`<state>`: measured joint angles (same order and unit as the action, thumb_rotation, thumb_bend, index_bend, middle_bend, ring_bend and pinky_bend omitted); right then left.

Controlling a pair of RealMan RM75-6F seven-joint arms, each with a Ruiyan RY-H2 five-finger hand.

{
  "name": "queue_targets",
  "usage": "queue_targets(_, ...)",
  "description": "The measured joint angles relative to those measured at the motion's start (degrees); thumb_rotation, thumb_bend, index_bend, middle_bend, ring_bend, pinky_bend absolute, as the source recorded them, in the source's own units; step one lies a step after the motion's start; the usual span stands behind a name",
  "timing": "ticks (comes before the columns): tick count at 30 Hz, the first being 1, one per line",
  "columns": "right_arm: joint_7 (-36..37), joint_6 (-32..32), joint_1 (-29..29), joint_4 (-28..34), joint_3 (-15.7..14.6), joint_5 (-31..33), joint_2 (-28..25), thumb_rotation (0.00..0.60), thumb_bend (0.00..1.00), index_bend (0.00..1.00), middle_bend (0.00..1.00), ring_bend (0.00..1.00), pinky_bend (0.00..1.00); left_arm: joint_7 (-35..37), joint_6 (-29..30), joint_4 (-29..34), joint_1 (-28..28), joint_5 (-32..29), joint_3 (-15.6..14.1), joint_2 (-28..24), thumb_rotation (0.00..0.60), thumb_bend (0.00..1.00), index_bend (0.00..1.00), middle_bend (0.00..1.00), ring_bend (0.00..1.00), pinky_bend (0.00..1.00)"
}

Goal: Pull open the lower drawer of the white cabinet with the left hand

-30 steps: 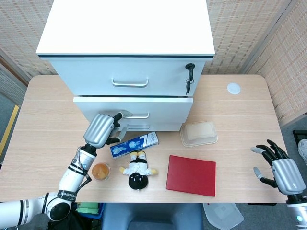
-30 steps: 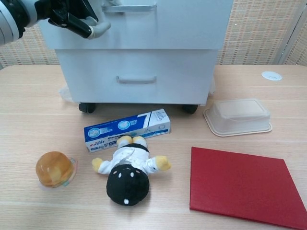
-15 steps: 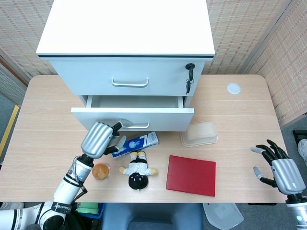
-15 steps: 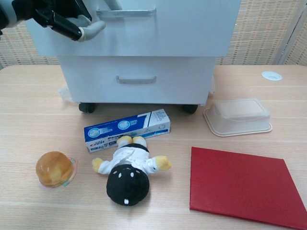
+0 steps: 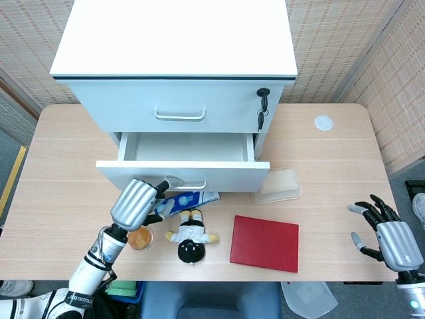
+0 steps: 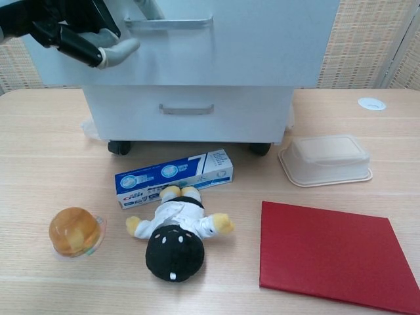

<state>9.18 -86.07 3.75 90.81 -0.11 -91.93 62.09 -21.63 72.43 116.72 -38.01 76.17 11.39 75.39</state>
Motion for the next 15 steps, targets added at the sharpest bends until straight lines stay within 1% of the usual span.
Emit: queue_targets(15, 0.08, -0.23, -0.30, -0.24, -0.01, 0.00, 0.08, 0.600, 0.33, 0.26, 0.23, 0.13, 0.16, -1.25, 1.43, 3.40, 2.55, 4.89, -2.52, -1.65, 0.600, 0.47, 0.32, 0.95, 1.00, 1.00)
